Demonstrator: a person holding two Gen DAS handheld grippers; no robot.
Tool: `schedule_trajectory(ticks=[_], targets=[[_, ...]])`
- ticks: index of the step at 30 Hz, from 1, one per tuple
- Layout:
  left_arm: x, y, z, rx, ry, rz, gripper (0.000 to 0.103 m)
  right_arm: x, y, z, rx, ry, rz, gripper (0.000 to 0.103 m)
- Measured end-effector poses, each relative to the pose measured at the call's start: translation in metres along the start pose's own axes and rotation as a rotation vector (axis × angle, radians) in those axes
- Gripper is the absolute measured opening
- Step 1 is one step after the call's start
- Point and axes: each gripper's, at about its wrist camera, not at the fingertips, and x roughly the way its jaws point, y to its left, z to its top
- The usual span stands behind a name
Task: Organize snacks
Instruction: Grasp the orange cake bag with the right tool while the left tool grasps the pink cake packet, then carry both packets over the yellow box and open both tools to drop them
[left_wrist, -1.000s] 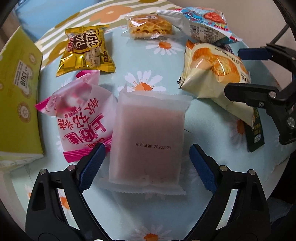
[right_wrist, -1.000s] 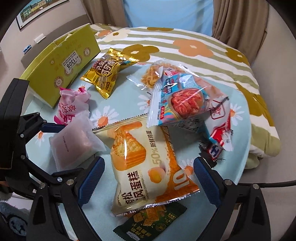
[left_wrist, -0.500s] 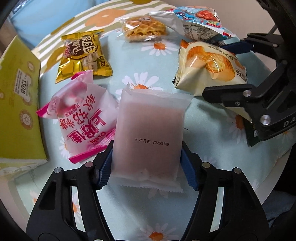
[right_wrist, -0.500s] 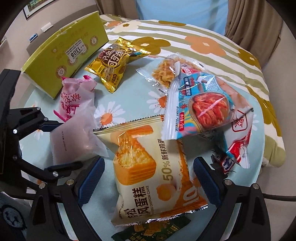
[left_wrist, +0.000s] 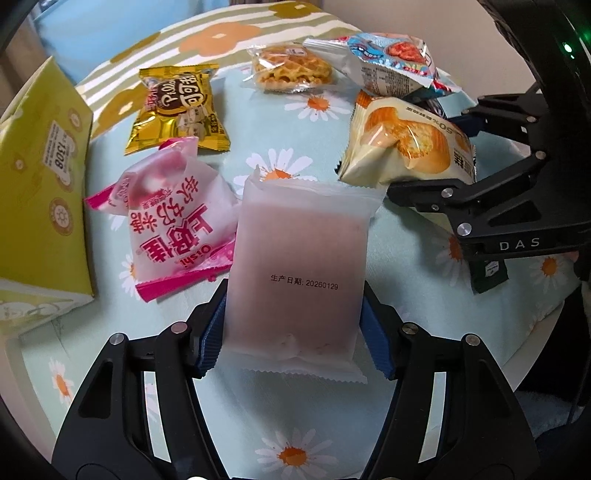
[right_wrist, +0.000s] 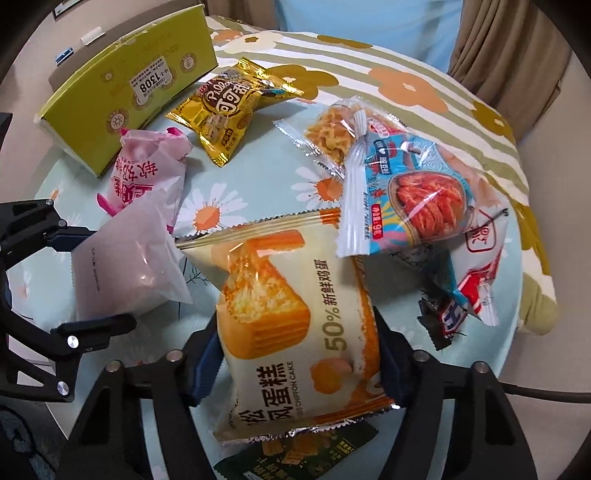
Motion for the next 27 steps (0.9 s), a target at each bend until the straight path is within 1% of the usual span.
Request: schedule_trajectory(ticks=[5,12,16,21,24,27], targets=[[-0.016,0.004,-0.009,-0.055,-0.018,-0.013,0.061,-0.011,0.006,-0.005,0.014,-0.008,0.007,0.064],[-0.044,0.013,-0.025,-0.107,-0.062,0.011,0.061,-0.031,0.023,-0.008,0.022,-0.041,0.034,0.064],[-0.072,0.018,-0.031,-0.137,-0.116,0.034,0.061,-0.055,0.033,-0.004,0.02,-0.095,0.045,0.064],[-0.114,0.028,-0.03,-0.195,-0.216,0.059,0.061,-0.092,0.041,0.011,0.011,-0.18,0.05,0.064],[-0.142,0.04,-0.029,-0.242,-0.286,0.083,0.061,-0.114,0.047,0.026,-0.008,-0.24,0.04,0.064],[-0.16,0.059,-0.025,-0.282,-0.335,0.104,0.061,-0.132,0.058,0.042,-0.024,-0.282,0.041,0.064]])
